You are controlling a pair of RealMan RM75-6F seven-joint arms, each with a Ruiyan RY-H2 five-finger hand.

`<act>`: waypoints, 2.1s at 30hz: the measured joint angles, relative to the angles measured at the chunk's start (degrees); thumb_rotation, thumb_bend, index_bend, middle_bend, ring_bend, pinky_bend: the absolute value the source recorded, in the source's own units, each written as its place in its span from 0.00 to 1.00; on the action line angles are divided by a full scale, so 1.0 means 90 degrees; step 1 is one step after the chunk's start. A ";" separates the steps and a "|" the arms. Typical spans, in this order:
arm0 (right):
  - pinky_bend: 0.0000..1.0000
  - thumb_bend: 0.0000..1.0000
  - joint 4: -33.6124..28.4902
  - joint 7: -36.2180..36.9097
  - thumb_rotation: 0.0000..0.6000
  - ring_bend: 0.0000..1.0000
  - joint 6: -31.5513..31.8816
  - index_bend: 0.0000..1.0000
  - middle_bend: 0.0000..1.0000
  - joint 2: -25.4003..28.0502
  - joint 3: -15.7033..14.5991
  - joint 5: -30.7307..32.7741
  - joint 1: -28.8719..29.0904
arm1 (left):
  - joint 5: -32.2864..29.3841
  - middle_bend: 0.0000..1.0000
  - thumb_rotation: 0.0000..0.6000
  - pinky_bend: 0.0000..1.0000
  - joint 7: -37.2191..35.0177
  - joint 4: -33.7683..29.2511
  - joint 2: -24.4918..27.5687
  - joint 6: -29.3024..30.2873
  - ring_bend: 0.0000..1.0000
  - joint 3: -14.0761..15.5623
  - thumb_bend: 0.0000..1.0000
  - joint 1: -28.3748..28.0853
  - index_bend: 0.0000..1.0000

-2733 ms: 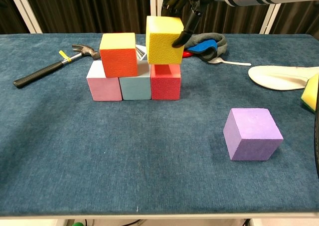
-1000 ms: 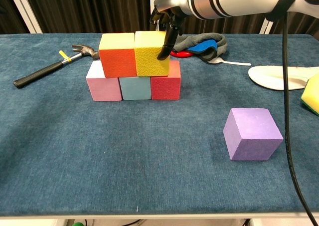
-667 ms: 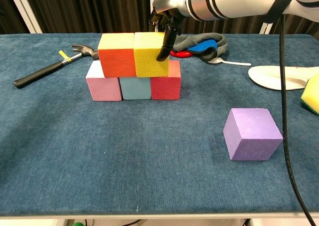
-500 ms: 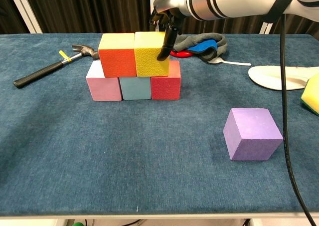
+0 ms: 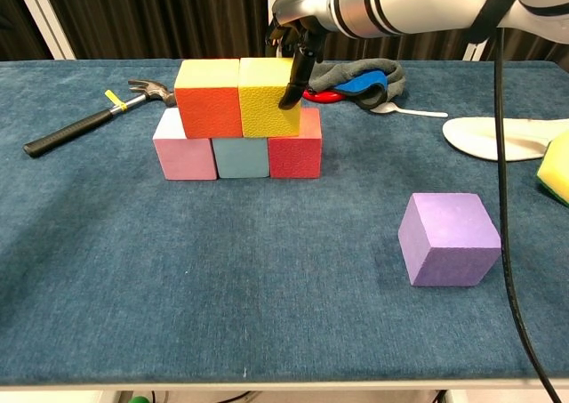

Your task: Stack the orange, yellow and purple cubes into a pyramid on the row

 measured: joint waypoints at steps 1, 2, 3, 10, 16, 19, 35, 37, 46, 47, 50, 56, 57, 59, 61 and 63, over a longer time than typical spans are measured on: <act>0.25 0.30 0.0002 -0.0008 0.94 0.16 0.0006 0.42 0.34 -0.0010 0.0000 0.0007 0.0003 | -0.0002 0.12 0.99 0.14 -0.0003 0.0005 -0.0003 -0.0005 0.14 0.0001 0.17 0.0001 0.17; 0.25 0.30 -0.0002 -0.0013 0.95 0.16 0.0014 0.41 0.33 -0.0016 0.0001 0.0007 0.0003 | -0.0002 0.12 1.00 0.14 -0.0006 0.0010 -0.0005 -0.0007 0.14 0.0000 0.17 0.0001 0.17; 0.24 0.30 -0.0013 -0.0013 0.94 0.15 0.0014 0.39 0.32 -0.0014 0.0003 0.0005 0.0001 | -0.0002 0.12 0.99 0.14 -0.0009 0.0017 -0.0007 -0.0009 0.14 -0.0004 0.17 0.0000 0.17; 0.18 0.21 -0.0131 -0.0052 0.94 0.11 0.0076 0.23 0.25 0.0047 0.0013 0.0038 -0.0014 | 0.0028 0.12 0.99 0.14 -0.0015 0.0016 -0.0015 0.0003 0.14 -0.0026 0.17 -0.0004 0.17; 0.17 0.19 -0.0143 -0.0062 0.94 0.11 0.0052 0.21 0.23 0.0037 0.0047 0.0103 -0.0009 | 0.0024 0.12 0.99 0.14 -0.0014 0.0027 -0.0032 -0.0016 0.14 -0.0021 0.17 -0.0002 0.17; 0.16 0.17 -0.0149 -0.0079 0.94 0.09 0.0042 0.18 0.21 0.0030 0.0048 0.0125 -0.0002 | 0.0018 0.12 1.00 0.14 -0.0008 0.0038 -0.0040 -0.0032 0.14 -0.0020 0.17 -0.0005 0.17; 0.15 0.16 -0.0434 -0.0178 0.93 0.09 0.0135 0.13 0.26 0.0201 0.0024 0.0399 -0.0016 | 0.0008 0.12 0.99 0.14 0.0097 -0.0021 -0.0049 -0.0112 0.14 -0.0068 0.17 -0.0085 0.17; 0.15 0.16 -0.0434 -0.0158 0.93 0.09 0.0123 0.13 0.27 0.0201 0.0031 0.0407 -0.0026 | 0.0012 0.12 0.99 0.14 0.0117 -0.0032 -0.0052 -0.0110 0.14 -0.0069 0.17 -0.0087 0.17; 0.15 0.16 -0.0450 -0.0096 0.94 0.09 0.0105 0.13 0.28 0.0239 0.0083 0.0402 -0.0046 | -0.0001 0.12 0.99 0.14 0.0161 -0.0072 -0.0037 -0.0097 0.14 -0.0077 0.17 -0.0087 0.17; 0.15 0.16 -0.0447 -0.0086 0.94 0.09 0.0102 0.13 0.28 0.0241 0.0089 0.0401 -0.0048 | 0.0001 0.12 0.99 0.14 0.0163 -0.0074 -0.0037 -0.0098 0.14 -0.0077 0.17 -0.0089 0.17; 0.15 0.16 -0.0425 -0.0061 0.93 0.09 0.0069 0.13 0.29 0.0239 0.0096 0.0413 -0.0057 | 0.0004 0.12 0.99 0.14 0.0158 -0.0071 -0.0042 -0.0106 0.14 -0.0075 0.17 -0.0093 0.17; 0.15 0.16 -0.0376 -0.0068 0.93 0.09 0.0027 0.12 0.27 0.0205 0.0061 0.0433 -0.0050 | -0.0008 0.12 0.99 0.14 0.0136 -0.0041 -0.0055 -0.0117 0.14 -0.0068 0.17 -0.0090 0.17; 0.14 0.16 -0.0373 -0.0073 0.94 0.09 0.0042 0.10 0.24 0.0203 0.0055 0.0425 -0.0049 | -0.0008 0.12 1.00 0.14 0.0138 -0.0035 -0.0059 -0.0113 0.14 -0.0067 0.17 -0.0088 0.17; 0.13 0.16 -0.0390 -0.0052 0.93 0.06 0.0053 0.04 0.17 0.0214 0.0061 0.0373 -0.0063 | -0.0015 0.12 0.99 0.14 0.0144 -0.0024 -0.0063 -0.0110 0.14 -0.0066 0.17 -0.0085 0.17; 0.11 0.16 -0.0447 -0.0006 0.93 0.01 0.0056 0.00 0.08 0.0254 0.0070 0.0300 -0.0096 | -0.0033 0.12 0.99 0.14 0.0165 -0.0008 -0.0066 -0.0108 0.14 -0.0066 0.17 -0.0081 0.17; 0.10 0.16 -0.0562 0.0069 0.94 0.00 0.0074 0.00 0.03 0.0356 0.0077 0.0173 -0.0166 | -0.0066 0.12 1.00 0.14 0.0179 0.0019 -0.0071 -0.0112 0.14 -0.0064 0.17 -0.0075 0.17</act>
